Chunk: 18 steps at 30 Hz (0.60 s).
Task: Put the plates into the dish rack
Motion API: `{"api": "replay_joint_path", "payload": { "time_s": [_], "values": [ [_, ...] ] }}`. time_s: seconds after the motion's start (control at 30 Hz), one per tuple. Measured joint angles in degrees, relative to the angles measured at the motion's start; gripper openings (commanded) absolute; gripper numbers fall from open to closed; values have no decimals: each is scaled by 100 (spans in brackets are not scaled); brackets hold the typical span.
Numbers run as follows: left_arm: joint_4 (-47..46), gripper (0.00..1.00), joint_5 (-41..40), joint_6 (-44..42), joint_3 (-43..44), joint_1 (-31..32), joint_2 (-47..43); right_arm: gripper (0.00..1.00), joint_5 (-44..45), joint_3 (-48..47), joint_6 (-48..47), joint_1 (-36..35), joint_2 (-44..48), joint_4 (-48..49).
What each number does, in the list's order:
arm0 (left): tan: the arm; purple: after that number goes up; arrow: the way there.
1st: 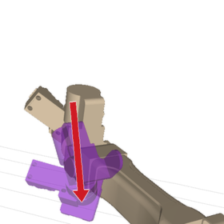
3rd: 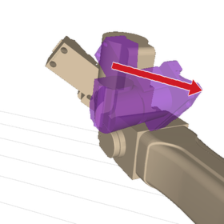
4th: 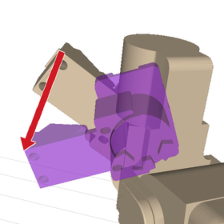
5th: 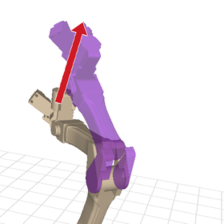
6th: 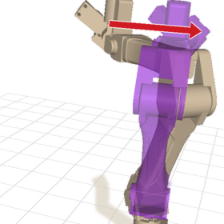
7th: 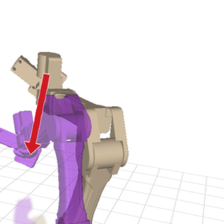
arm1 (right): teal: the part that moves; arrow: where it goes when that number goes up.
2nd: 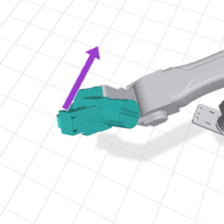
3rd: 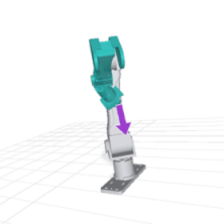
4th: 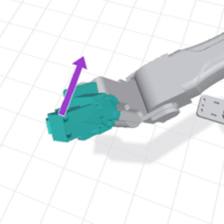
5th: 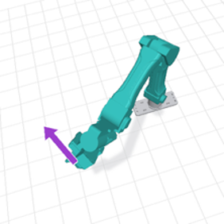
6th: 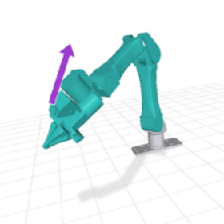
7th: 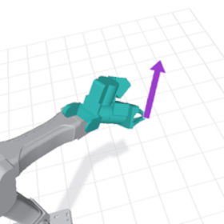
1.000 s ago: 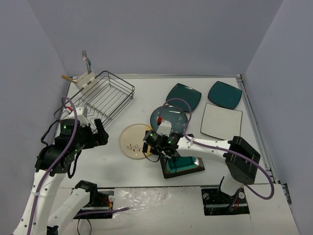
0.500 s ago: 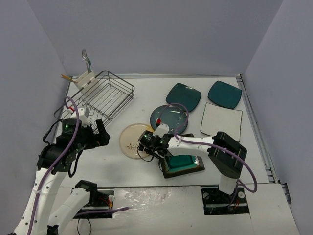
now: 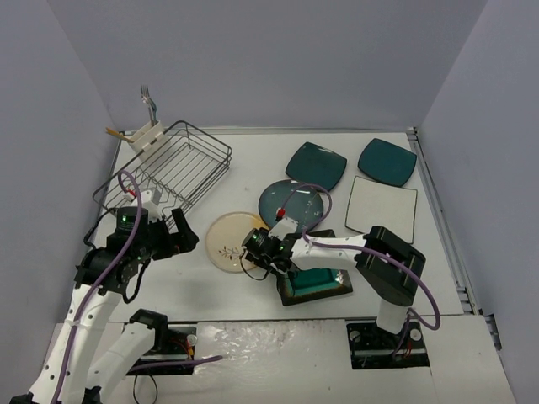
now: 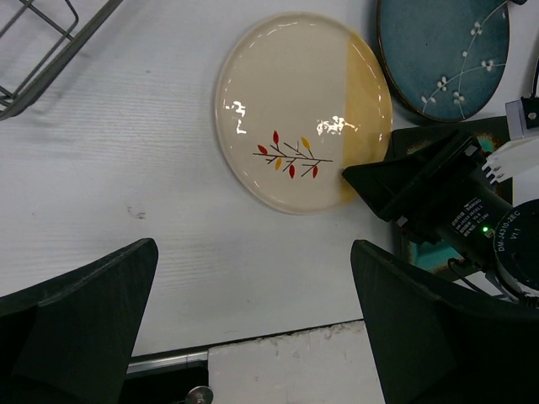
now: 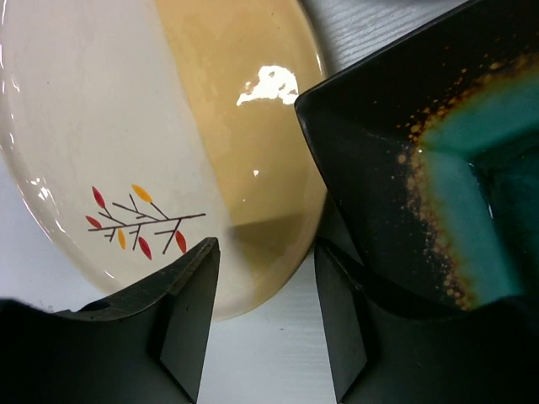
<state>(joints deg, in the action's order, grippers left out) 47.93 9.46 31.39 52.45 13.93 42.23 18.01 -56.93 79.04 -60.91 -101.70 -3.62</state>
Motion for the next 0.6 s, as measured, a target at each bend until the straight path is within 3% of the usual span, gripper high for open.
{"api": "replay_joint_path", "payload": {
  "time_s": [0.23, 0.47, 0.6],
  "values": [
    [-402, 97, 316, 544, -677, 0, 23, 31, 3, 88, 69, 77, 12, 125],
    [-739, 97, 369, 1043, -1067, 0, 106, 0, 4, 160, 139, 147, 1, 140],
    [-1025, 97, 388, 1376, -1313, 0, 165, 0, -1, 175, 218, 217, 5, 218]
  ]
}}
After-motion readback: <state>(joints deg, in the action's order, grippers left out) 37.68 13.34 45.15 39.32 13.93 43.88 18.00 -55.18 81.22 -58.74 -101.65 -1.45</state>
